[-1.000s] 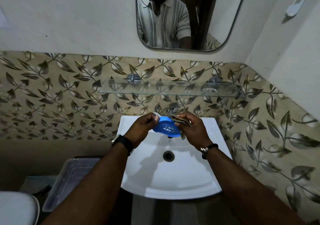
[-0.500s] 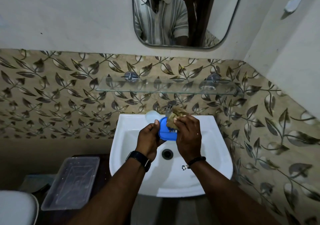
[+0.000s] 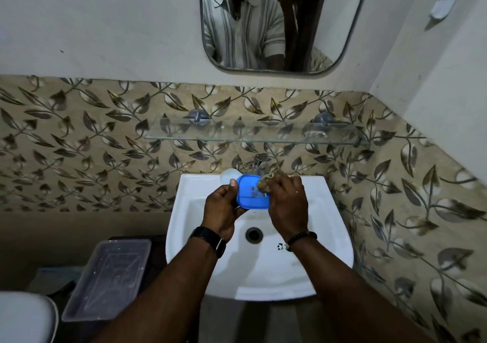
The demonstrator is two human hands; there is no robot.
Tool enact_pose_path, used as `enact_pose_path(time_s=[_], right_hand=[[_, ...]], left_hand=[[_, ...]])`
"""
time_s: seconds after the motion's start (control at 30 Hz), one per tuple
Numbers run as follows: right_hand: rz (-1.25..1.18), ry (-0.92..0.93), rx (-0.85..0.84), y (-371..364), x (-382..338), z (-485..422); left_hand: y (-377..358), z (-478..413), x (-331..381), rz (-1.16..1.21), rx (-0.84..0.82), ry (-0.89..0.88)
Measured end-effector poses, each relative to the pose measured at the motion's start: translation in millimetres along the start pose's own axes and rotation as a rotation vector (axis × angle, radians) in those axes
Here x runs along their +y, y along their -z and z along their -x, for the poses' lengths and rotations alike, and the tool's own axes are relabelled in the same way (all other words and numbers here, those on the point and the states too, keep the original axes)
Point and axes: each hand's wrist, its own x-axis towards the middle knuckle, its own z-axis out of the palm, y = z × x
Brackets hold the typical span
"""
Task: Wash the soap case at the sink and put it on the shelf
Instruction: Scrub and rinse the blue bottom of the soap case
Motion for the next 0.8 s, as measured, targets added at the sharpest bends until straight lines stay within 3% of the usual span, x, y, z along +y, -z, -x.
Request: enact_pose_path(time_s=[0.17, 0.23, 0.37, 0.47, 0.53, 0.6, 0.7, 0.8], right_hand=[[-0.173, 0.271, -0.037, -9, -35, 14], [-0.143, 0.267, -0.014, -9, -35, 6], [0.04, 0.074, -0.007, -5, -9, -8], [-0.149, -0.26, -0.023, -8, -4, -7], [-0.274, -0.425, 0.087, -9, -3, -10], [-0.341, -0.284, 0.143, -4, -8, -15], [-0.424, 0.138, 0.026, 2, -15, -19], [-0.339, 0.175, -0.013, 1, 7, -24]], left_hand=[[-2, 1, -2, 0.011, 0.016, 0.005], [-1, 0, 0, -0.048, -0.003, -0.008], [1, -1, 4, -0.098, 0.006, -0.087], [1, 0, 4, -0.188, -0.013, -0.163], [0, 1, 2, -0.294, -0.039, -0.222], [-1, 3, 0, -0.352, -0.075, -0.267], [0, 4, 0, -0.348, -0.094, -0.31], [3, 3, 2, -0.362, -0.12, -0.357]])
